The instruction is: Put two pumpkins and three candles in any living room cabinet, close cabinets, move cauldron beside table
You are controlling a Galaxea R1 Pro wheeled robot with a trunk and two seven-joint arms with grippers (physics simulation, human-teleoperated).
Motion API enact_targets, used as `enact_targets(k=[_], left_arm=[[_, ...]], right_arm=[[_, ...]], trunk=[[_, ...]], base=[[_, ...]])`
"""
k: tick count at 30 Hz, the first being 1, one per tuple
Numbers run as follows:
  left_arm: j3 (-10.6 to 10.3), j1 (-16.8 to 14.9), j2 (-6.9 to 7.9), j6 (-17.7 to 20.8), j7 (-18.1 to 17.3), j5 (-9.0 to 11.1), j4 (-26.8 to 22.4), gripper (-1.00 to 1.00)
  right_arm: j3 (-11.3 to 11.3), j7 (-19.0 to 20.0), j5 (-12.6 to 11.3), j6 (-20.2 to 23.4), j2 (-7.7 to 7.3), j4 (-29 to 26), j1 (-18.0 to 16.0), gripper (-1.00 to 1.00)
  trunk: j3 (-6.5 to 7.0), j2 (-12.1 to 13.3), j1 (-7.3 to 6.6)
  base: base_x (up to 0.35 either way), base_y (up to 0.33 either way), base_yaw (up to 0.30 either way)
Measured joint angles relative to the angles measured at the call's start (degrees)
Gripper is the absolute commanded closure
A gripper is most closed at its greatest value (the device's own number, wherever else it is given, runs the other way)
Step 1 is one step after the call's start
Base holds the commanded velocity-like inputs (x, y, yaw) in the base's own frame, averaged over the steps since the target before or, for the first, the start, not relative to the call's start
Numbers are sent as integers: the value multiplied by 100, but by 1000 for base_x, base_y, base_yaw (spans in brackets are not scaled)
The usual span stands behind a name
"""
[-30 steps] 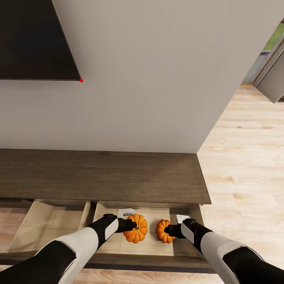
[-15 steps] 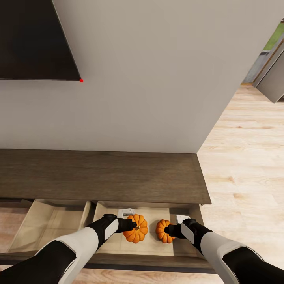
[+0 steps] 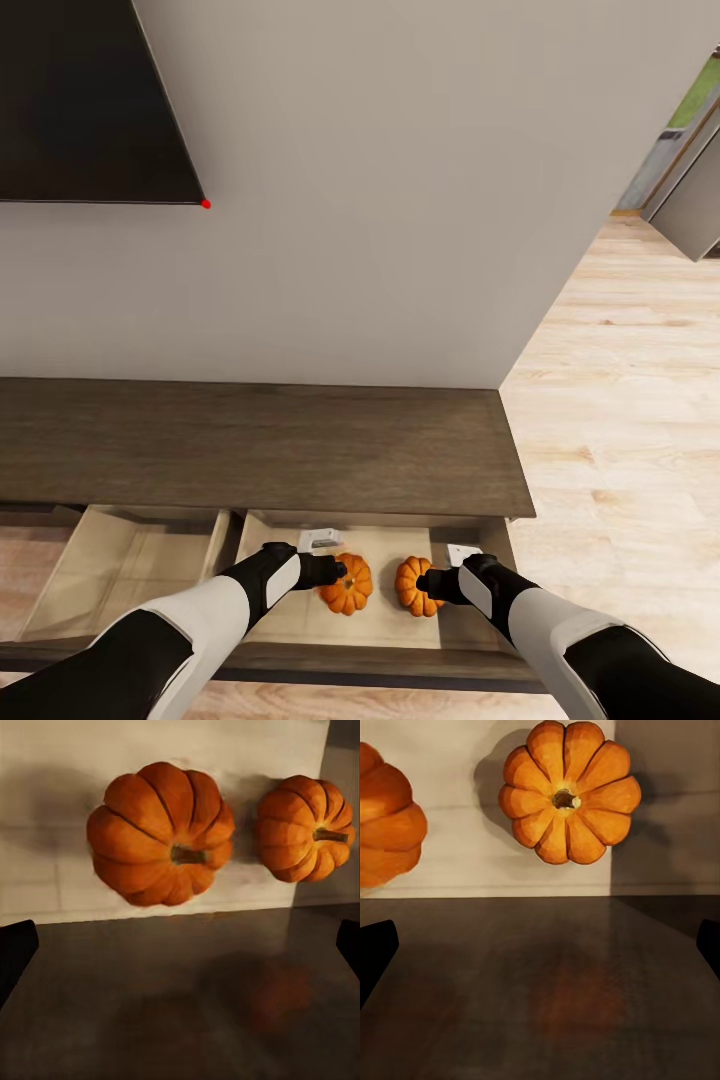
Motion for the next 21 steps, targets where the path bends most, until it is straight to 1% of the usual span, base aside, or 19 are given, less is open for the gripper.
enact_targets(k=[21], left_arm=[[6,0,0,0,2,0,0,-100]], right_arm=[[0,0,5,0,0,0,0,-100]], trunk=[[0,0,0]], base=[[0,0,0]])
